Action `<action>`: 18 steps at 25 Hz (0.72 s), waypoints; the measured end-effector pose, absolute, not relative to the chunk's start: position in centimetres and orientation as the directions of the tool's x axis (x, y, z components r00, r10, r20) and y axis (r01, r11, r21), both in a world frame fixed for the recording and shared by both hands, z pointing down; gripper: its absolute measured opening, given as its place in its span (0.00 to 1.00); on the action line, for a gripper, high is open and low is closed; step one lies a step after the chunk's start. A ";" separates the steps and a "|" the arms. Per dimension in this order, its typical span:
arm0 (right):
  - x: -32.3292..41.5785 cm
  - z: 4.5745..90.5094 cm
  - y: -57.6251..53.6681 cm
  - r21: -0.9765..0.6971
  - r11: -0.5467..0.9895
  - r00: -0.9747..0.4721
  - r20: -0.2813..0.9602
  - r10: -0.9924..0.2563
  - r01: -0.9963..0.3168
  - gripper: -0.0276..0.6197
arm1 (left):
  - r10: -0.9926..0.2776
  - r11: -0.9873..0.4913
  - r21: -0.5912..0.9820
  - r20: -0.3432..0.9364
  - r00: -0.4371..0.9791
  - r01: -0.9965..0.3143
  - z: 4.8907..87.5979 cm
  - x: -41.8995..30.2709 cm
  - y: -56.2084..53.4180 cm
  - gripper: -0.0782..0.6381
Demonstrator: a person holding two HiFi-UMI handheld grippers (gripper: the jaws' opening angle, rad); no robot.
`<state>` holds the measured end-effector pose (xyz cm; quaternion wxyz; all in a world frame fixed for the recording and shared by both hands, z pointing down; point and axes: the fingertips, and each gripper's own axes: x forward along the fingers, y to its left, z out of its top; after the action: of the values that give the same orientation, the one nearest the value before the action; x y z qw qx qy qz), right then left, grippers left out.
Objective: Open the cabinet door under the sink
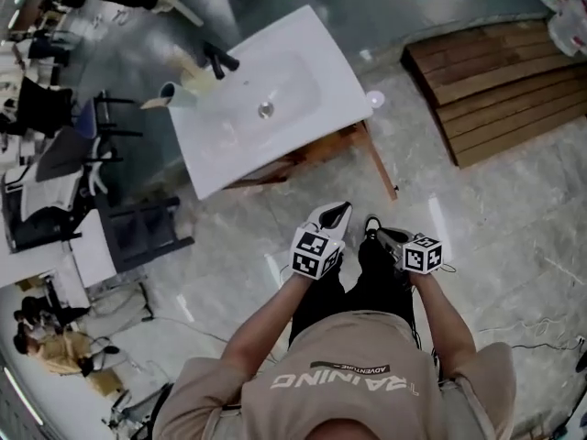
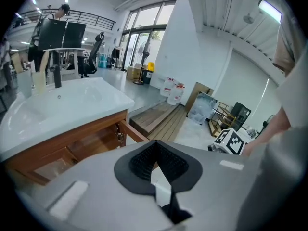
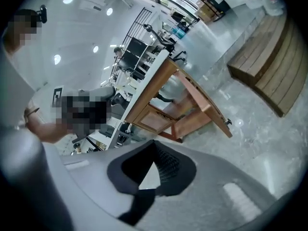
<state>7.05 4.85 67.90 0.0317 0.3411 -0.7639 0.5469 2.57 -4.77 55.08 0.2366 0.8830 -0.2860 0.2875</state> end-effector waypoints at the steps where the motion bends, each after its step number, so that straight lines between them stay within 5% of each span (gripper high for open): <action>1: 6.5 66.8 4.4 -0.807 0.186 -0.769 0.424 -0.479 -0.561 0.05 | -0.383 -0.718 0.249 0.639 0.668 -0.650 54.5 2.0 -4.8 0.13; 8: 2.9 59.0 -0.3 -0.664 0.426 -0.782 0.446 -0.435 -0.615 0.05 | -0.495 -0.681 0.159 0.620 0.609 -0.715 50.1 -3.7 -5.1 0.13; 12: 1.2 54.3 -4.4 -0.390 0.626 -0.730 0.476 -0.491 -0.676 0.04 | -0.579 -0.634 0.114 0.586 0.567 -0.765 48.0 -8.1 -6.9 0.13; 18: -3.4 46.9 -7.6 -0.288 0.686 -0.736 0.394 -0.550 -0.668 0.04 | -0.660 -0.536 0.123 0.555 0.506 -0.835 45.6 -14.4 -6.5 0.13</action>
<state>-3.36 -7.59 46.86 0.1394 0.3356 -0.9076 0.2103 -14.42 -6.48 45.59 0.1917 0.8463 -0.4417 0.2277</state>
